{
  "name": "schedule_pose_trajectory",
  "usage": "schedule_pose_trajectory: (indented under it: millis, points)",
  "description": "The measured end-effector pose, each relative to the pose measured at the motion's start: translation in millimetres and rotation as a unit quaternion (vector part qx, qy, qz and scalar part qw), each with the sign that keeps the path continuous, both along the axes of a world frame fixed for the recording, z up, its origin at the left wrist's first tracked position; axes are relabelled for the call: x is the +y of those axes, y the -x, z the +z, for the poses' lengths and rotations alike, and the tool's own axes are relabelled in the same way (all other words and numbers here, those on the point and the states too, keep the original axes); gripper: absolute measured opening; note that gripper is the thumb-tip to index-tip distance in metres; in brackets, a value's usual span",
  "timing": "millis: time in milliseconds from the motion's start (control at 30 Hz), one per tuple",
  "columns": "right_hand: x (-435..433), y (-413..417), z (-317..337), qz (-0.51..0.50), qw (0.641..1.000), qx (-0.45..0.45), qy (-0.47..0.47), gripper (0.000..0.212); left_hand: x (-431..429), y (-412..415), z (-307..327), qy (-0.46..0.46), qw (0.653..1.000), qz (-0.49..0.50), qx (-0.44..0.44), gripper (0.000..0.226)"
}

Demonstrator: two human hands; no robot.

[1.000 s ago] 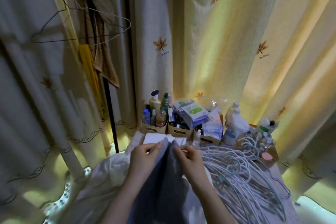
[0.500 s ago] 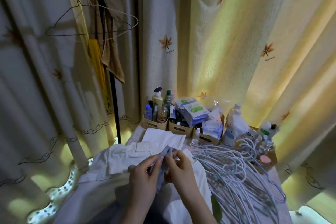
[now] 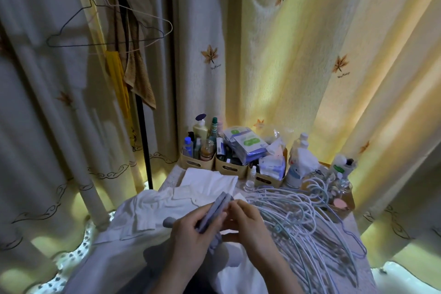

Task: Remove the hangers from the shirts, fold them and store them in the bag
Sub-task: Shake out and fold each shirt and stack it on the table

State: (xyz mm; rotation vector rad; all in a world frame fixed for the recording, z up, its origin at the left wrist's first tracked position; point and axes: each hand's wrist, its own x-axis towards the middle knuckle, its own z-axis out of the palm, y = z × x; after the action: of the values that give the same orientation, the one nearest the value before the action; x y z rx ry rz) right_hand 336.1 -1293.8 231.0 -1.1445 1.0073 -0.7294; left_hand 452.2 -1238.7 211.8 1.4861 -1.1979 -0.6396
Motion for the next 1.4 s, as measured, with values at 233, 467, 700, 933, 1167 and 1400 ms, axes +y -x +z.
schedule_pose_trajectory:
  millis: [233,467,700,933,1167,1400]
  points:
    - [-0.9,-11.7,-11.7,-0.061,0.997,0.023,-0.032,0.022,-17.6,-17.9,-19.2,-0.079,0.996,-0.014,-0.039,0.021]
    - [-9.3,0.5,-22.9,-0.036,0.941,0.235,0.242,0.037,-33.5,-49.9,-6.4,-0.072,0.984,-0.162,-0.009,0.035]
    - [-12.7,-11.3,2.6,-0.04,0.923,0.166,0.346,0.025,-62.2,-73.2,34.4,0.0,0.961,-0.277,-0.006,0.037]
    - [-35.9,-25.9,96.2,-0.175,0.846,0.172,0.474,0.017,-91.6,-87.1,100.7,0.1,0.945,-0.311,0.025,0.04]
    - [-67.2,-7.6,202.4,-0.077,0.81,0.258,0.521,0.009,-118.9,-90.6,151.1,0.214,0.945,-0.228,-0.091,0.043]
    - [-78.0,-19.1,238.5,-0.083,0.648,0.399,0.643,0.036,-120.9,-65.4,178.0,0.177,0.963,-0.204,0.0,0.051]
